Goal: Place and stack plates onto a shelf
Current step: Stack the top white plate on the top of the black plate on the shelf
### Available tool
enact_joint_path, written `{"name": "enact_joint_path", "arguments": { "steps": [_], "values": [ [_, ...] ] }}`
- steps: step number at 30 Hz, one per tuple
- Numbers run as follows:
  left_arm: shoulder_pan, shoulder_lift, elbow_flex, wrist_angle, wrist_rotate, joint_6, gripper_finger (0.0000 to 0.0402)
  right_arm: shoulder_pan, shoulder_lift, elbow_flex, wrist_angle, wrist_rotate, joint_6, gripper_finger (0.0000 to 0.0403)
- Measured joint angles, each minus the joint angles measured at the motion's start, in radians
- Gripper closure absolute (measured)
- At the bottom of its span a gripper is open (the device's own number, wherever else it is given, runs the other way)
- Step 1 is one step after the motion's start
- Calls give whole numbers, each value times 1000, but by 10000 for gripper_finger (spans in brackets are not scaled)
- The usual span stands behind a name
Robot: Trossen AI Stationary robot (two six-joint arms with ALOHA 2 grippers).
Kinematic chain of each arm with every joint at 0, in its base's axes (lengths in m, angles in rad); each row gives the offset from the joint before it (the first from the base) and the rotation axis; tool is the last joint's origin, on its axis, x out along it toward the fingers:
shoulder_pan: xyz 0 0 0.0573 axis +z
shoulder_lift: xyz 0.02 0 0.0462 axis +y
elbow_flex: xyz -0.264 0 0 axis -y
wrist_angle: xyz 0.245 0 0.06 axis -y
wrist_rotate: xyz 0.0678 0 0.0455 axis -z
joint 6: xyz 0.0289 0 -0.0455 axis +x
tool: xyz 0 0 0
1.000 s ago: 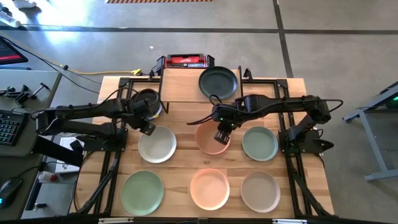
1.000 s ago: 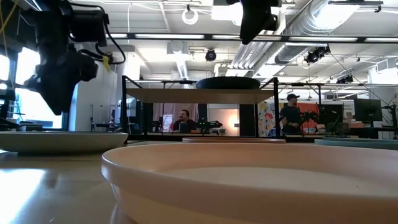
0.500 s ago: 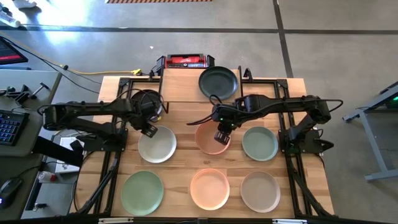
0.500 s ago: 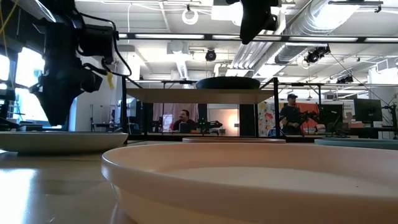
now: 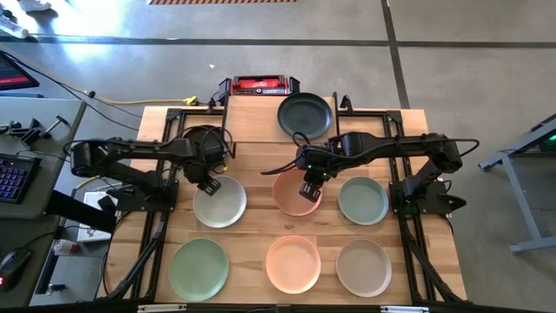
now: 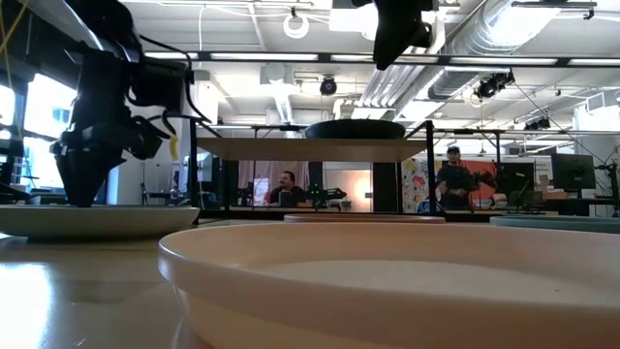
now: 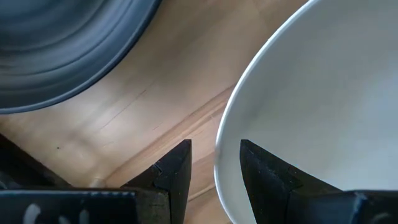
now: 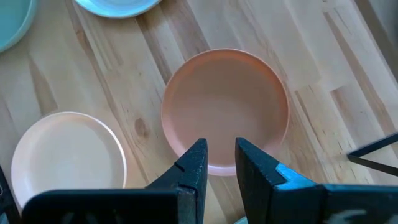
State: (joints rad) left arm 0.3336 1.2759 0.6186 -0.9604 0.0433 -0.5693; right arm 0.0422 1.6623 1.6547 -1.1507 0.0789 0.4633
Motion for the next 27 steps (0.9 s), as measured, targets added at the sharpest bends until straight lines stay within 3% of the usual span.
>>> {"name": "enact_joint_path", "arguments": {
  "steps": [19, 27],
  "values": [
    [0, 73, 0, 49, 32, 24, 277, 0, 0, 0, 0, 1, 0, 341],
    [0, 73, 0, 50, 33, 41, 338, 0, 0, 0, 0, 1, 0, 341]
  ]
}}
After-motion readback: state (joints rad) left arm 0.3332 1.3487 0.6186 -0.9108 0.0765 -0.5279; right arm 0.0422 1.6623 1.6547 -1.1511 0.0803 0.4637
